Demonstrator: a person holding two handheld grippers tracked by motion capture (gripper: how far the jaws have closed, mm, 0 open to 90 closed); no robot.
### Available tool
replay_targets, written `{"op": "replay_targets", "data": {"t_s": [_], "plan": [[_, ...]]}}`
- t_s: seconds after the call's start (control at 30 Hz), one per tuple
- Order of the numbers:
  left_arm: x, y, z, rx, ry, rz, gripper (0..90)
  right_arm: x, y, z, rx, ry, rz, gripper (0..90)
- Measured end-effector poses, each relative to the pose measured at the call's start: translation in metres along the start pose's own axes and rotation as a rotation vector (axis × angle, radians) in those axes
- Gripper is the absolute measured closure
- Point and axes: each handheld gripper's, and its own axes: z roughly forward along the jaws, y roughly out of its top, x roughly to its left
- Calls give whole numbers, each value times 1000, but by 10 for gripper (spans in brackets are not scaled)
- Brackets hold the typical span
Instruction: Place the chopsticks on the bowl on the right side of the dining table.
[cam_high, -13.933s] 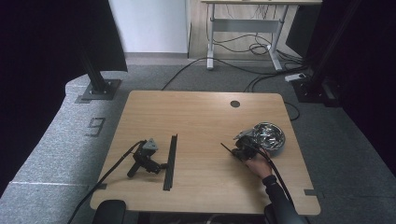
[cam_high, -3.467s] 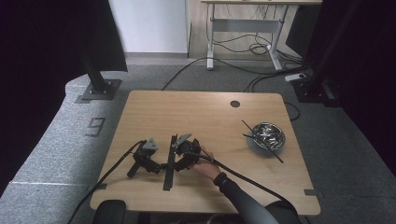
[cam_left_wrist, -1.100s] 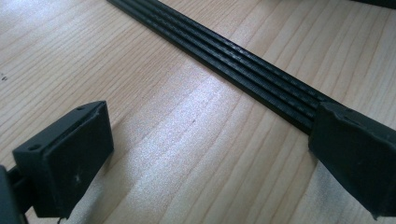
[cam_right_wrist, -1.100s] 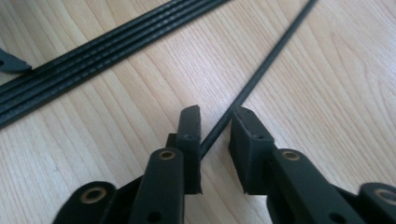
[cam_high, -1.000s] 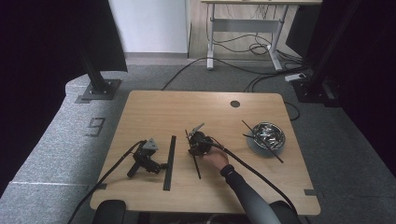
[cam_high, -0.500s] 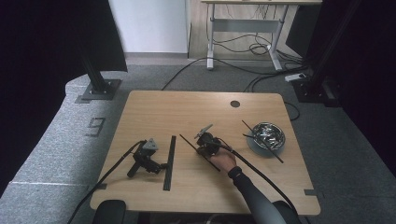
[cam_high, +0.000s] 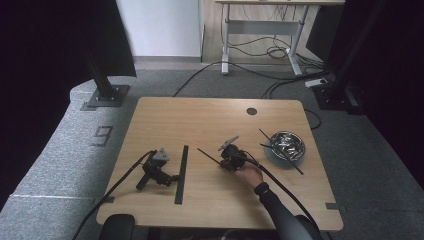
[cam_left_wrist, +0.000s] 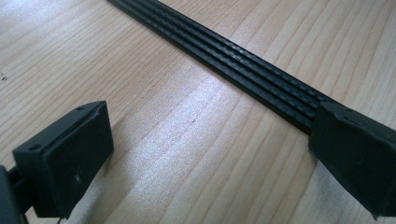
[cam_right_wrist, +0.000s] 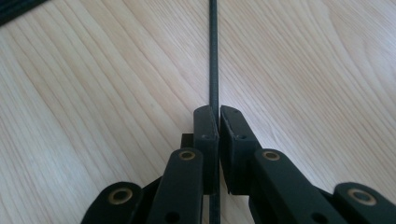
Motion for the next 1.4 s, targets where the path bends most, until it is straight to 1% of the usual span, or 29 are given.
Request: {"op": "replay_targets", "data": {"t_s": [0.43, 0.5, 0.8, 1.13, 1.4], "plan": [[0, 0, 0, -1, 0, -1, 0, -17, -31, -19, -14, -31, 53, 856], [0, 0, 0, -1, 0, -1, 0, -20, -35, -22, -12, -39, 56, 855], [0, 0, 0, -1, 0, 0, 0, -34, -57, -36, -8, -74, 96, 856], [0, 0, 0, -1, 0, 0, 0, -48, -81, -52, -10, -106, 152, 855], [0, 0, 0, -1, 0, 0, 0, -59, -97, -63, -8, -132, 180, 856]]}}
